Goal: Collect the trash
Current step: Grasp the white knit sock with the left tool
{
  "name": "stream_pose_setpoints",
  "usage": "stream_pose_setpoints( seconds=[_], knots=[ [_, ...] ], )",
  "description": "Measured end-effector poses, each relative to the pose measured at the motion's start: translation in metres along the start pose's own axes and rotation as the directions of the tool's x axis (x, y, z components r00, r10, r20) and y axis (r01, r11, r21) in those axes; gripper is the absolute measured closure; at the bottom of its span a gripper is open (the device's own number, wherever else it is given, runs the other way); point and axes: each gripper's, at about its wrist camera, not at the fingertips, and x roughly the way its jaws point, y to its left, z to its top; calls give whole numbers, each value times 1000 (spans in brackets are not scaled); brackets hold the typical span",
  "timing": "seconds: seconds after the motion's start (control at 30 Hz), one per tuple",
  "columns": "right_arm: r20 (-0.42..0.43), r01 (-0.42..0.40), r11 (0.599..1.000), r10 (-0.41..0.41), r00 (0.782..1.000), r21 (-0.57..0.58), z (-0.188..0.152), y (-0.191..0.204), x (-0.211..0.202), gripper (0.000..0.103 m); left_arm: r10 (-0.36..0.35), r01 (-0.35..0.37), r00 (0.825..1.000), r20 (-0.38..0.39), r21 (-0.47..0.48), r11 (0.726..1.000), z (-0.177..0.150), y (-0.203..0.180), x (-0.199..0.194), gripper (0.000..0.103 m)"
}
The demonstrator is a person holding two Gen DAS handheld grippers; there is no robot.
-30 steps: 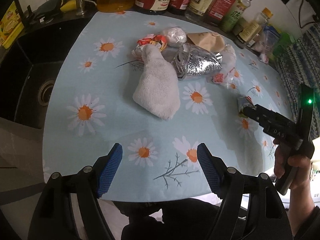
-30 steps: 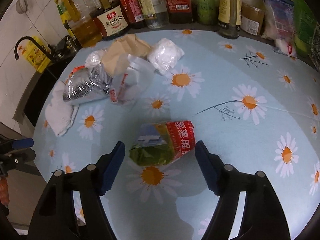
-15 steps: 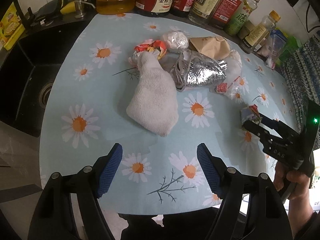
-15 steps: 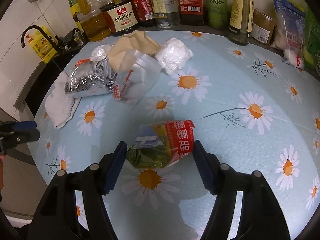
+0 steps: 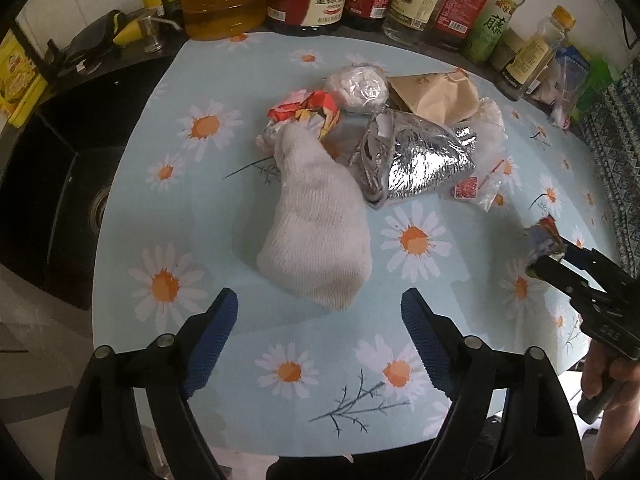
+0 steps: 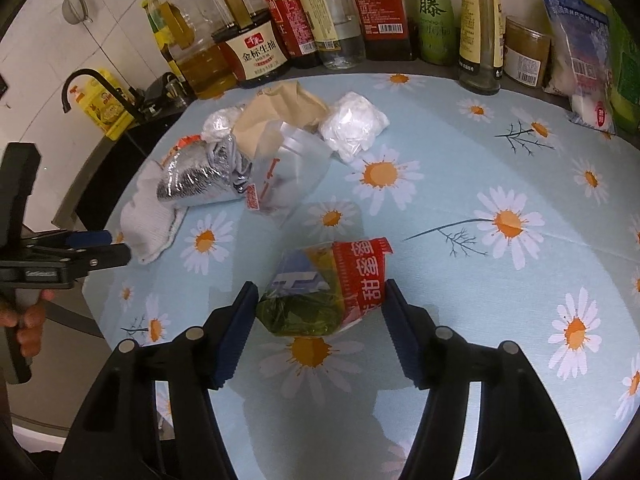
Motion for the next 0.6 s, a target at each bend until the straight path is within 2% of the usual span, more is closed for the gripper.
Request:
stream_pose_setpoints(
  seconds=[0.37,0.5,0.57,0.6],
  knots=[
    [21,-35,999,35,999,10,3,-1,-14,40,88,-90,995,36,72,993,22,-11,16,23],
    [22,-38,999,38,999,8,2,-1,-16,40,80,-82,996,29,77,994,27,-12,23,47],
    [20,-40,999,39,999,8,3,-1,-16,40,78,-80,997,29,74,994,28,-11,25,51],
    [20,-40,999,40,999,9,3,-1,-16,40,79,-81,996,30,73,994,28,-10,26,57]
  ],
)
